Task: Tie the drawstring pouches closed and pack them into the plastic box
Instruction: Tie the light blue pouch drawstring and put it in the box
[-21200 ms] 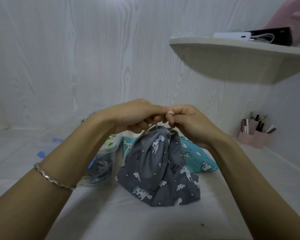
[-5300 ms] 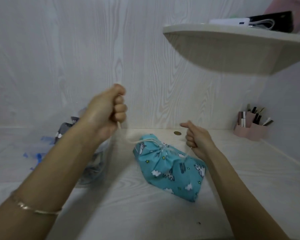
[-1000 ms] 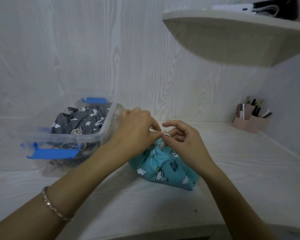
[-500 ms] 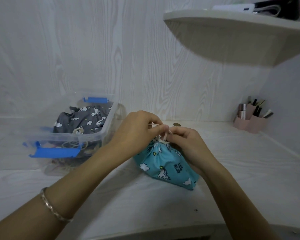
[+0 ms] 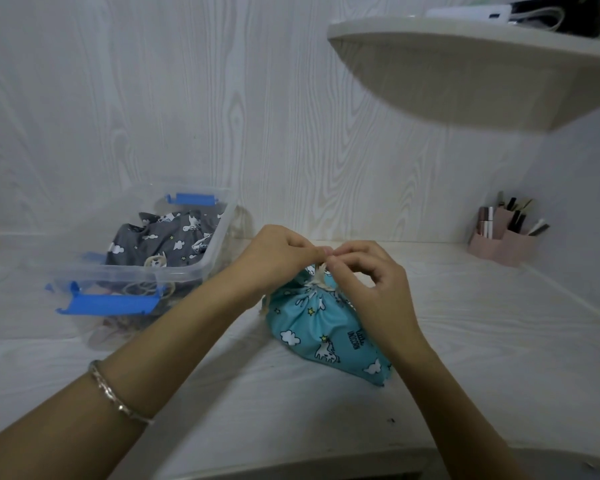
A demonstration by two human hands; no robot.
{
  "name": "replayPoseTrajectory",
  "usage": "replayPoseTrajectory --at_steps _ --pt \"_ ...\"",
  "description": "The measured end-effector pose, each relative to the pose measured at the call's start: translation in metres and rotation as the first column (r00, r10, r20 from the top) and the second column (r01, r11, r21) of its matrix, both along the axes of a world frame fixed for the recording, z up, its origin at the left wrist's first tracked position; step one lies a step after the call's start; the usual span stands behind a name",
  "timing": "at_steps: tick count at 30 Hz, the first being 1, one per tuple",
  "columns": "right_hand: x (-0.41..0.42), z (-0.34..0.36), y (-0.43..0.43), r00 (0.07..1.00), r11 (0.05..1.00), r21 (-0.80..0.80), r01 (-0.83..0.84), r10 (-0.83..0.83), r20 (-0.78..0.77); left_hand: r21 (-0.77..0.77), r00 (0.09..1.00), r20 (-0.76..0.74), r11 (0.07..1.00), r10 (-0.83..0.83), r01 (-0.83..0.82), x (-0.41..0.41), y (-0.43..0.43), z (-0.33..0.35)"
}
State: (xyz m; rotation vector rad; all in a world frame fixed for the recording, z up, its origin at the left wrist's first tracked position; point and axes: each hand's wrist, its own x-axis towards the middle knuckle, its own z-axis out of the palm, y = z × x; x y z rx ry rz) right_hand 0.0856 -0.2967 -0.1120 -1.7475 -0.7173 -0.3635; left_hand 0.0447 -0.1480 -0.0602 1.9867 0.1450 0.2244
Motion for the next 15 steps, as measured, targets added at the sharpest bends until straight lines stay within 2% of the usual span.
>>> replayPoseTrajectory --at_steps 3,6,11,13,15 --pt "0.002 0.001 -0.002 0.998 0.997 -0.066 0.043 -0.040 0.042 -0.022 1.000 -0.025 1.000 -0.019 0.018 0.000 0.001 0.001" --pt "0.004 0.002 -0.004 1.000 1.000 -0.024 0.013 -0.013 0.002 0.008 0.997 -0.048 0.998 -0.068 0.068 0.001 0.003 0.001" --pt "0.006 0.005 -0.013 0.990 0.997 0.070 -0.013 0.023 -0.136 0.224 0.990 -0.045 0.965 -0.130 0.137 0.002 0.014 0.009" --pt "0.009 0.004 -0.021 0.986 0.998 0.049 -0.048 0.055 -0.156 0.298 0.996 0.023 0.951 -0.089 0.079 0.003 0.020 0.015" --pt "0.012 -0.001 -0.028 0.980 0.994 -0.006 -0.106 0.103 -0.173 0.308 0.993 0.116 0.951 -0.003 -0.033 0.005 0.025 0.016"
